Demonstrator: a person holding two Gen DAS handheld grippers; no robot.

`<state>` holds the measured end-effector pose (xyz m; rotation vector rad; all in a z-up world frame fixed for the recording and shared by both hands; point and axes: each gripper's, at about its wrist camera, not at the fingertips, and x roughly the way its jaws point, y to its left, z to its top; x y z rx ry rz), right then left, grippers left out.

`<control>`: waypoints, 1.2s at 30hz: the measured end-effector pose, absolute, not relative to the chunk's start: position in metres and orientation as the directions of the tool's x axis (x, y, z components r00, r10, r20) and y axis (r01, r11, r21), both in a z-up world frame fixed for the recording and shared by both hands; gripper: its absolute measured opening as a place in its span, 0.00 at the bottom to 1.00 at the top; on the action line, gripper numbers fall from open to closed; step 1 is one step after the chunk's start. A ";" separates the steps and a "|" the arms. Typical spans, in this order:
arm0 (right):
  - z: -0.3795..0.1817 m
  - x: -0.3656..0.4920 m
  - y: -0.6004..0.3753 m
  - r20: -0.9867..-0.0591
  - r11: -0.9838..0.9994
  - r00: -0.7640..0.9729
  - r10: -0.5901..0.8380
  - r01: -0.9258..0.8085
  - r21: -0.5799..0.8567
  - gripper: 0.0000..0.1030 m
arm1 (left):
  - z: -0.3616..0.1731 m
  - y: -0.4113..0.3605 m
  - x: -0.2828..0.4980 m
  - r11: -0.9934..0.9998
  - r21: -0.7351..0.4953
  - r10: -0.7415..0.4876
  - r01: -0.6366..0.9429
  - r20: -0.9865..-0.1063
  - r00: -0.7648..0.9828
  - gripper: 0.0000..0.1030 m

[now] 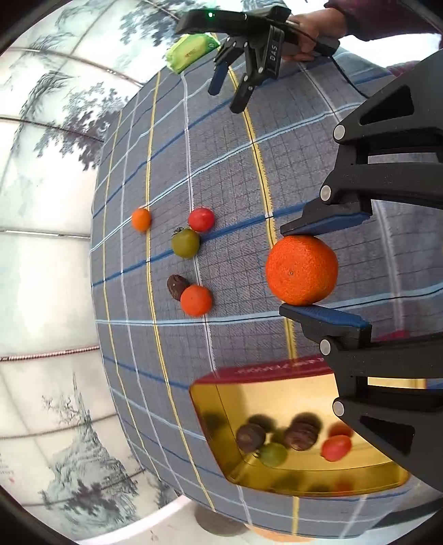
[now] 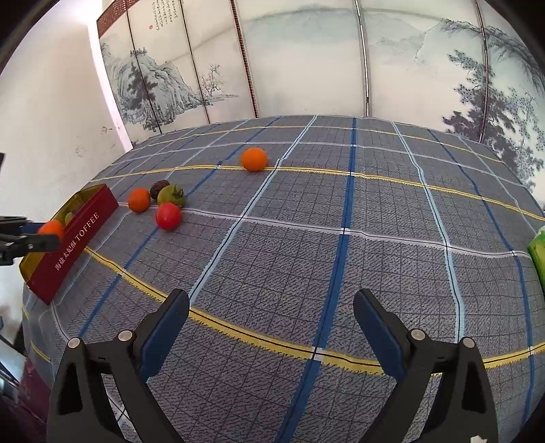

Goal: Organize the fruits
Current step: 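Carry the orange with the left gripper over the tin and release it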

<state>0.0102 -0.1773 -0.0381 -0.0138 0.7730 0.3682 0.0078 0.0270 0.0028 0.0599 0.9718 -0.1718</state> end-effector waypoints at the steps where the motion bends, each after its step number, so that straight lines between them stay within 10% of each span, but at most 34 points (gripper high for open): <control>1: -0.038 0.010 -0.177 -0.685 0.936 0.655 0.320 -0.331 0.121 0.94 | 0.004 0.027 0.005 0.986 -0.021 -0.112 0.166 -0.822 0.558 0.39; 36: -0.044 0.013 -0.165 -0.719 0.942 0.641 0.269 -0.329 0.060 0.97 | 0.005 0.117 -0.032 0.988 0.071 0.143 -0.137 -0.762 0.632 0.39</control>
